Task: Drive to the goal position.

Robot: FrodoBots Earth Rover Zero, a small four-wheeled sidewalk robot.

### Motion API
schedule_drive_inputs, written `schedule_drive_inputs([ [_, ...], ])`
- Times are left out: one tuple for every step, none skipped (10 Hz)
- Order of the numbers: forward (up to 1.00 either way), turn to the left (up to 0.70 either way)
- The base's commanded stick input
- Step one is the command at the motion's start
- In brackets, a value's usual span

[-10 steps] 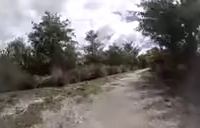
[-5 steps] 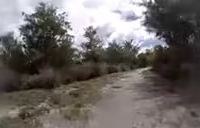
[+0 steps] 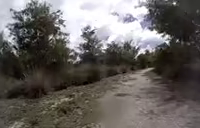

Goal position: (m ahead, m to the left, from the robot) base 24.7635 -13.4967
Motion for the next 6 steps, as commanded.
schedule_drive_inputs([
  [1.00,0.00],
  [1.00,-0.01],
  [1.00,-0.16],
  [1.00,-0.40],
  [1.00,-0.40],
  [1.00,-0.40],
])
